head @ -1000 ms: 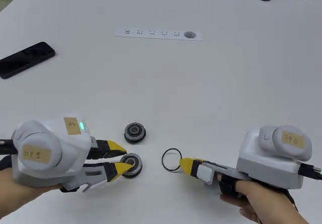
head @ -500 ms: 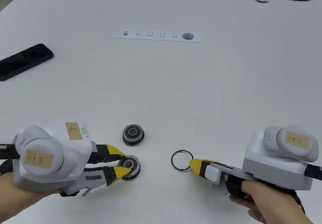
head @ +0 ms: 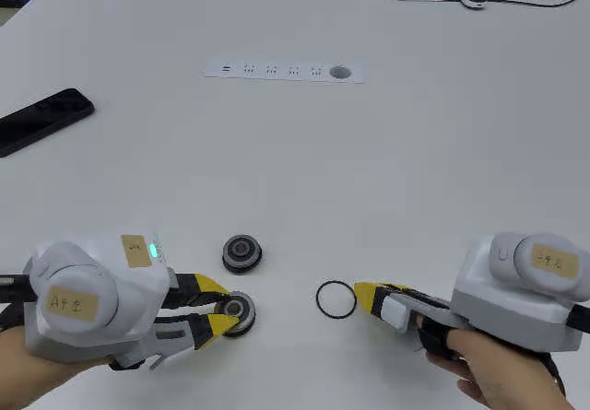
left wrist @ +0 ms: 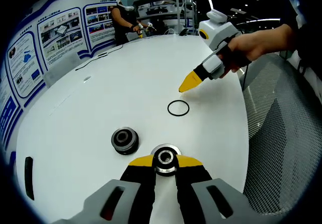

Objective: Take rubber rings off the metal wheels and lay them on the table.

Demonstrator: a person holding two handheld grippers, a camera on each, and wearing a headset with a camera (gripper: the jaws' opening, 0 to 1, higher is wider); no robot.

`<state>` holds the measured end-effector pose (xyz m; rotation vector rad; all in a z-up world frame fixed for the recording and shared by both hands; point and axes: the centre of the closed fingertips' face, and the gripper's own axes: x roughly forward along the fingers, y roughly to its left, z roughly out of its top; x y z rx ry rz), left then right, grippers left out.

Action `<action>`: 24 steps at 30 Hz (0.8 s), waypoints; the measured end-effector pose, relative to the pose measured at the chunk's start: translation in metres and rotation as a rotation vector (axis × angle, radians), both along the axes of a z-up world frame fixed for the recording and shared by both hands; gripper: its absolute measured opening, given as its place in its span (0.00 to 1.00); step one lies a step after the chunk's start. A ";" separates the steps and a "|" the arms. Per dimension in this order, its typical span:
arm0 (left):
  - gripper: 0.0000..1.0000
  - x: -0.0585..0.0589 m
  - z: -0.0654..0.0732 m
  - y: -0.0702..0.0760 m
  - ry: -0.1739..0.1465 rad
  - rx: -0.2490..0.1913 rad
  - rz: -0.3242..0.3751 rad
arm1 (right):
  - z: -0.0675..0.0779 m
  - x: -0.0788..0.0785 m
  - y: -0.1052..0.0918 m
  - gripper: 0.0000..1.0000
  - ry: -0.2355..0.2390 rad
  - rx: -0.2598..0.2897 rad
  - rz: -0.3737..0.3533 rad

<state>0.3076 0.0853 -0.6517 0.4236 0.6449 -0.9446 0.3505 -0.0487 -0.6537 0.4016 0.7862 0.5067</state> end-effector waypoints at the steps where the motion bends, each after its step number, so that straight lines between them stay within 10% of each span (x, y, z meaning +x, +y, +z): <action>1: 0.15 0.000 0.000 0.000 0.000 0.002 -0.002 | 0.000 0.001 -0.001 0.10 0.004 0.006 -0.010; 24: 0.13 -0.001 -0.003 0.000 0.005 0.013 -0.018 | 0.021 -0.002 0.034 0.09 -0.003 0.147 0.034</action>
